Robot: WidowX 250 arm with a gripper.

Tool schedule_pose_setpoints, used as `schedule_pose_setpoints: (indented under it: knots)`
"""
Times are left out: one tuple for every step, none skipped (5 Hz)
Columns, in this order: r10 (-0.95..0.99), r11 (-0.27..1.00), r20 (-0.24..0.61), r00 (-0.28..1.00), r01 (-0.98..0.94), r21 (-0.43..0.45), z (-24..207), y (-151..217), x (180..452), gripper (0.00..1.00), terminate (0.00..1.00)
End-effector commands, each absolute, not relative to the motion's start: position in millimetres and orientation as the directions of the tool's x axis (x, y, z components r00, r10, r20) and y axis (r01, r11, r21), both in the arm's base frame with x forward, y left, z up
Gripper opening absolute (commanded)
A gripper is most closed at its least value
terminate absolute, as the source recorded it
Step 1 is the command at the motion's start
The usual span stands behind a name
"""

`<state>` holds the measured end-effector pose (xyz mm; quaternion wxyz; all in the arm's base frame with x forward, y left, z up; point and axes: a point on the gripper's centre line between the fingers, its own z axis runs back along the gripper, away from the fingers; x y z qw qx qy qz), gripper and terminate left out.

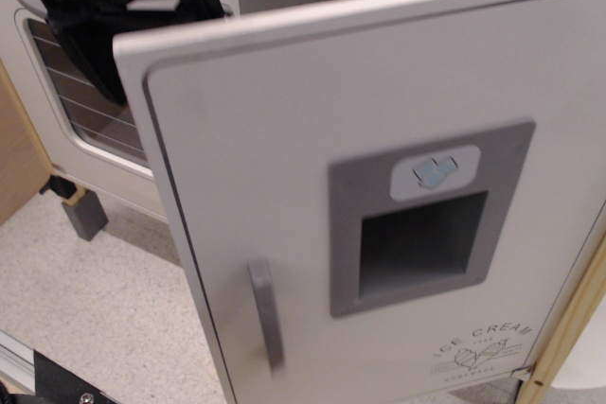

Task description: Open fridge

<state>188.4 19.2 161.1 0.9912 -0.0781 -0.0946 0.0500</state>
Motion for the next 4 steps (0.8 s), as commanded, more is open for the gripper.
schedule_pose_setpoints:
  knots:
    - [0.015,0.99,0.179,0.984,0.011,-0.143,166.2,3.5,155.7,1.0,0.0]
    - [-0.052,0.987,0.16,0.986,0.075,-0.14,165.4,-4.3,144.2,1.0,0.0]
    - [-0.052,0.987,0.16,0.986,0.075,-0.14,165.4,-4.3,144.2,1.0,0.0]
    - [-0.052,0.987,0.16,0.986,0.075,-0.14,165.4,-4.3,144.2,1.0,1.0]
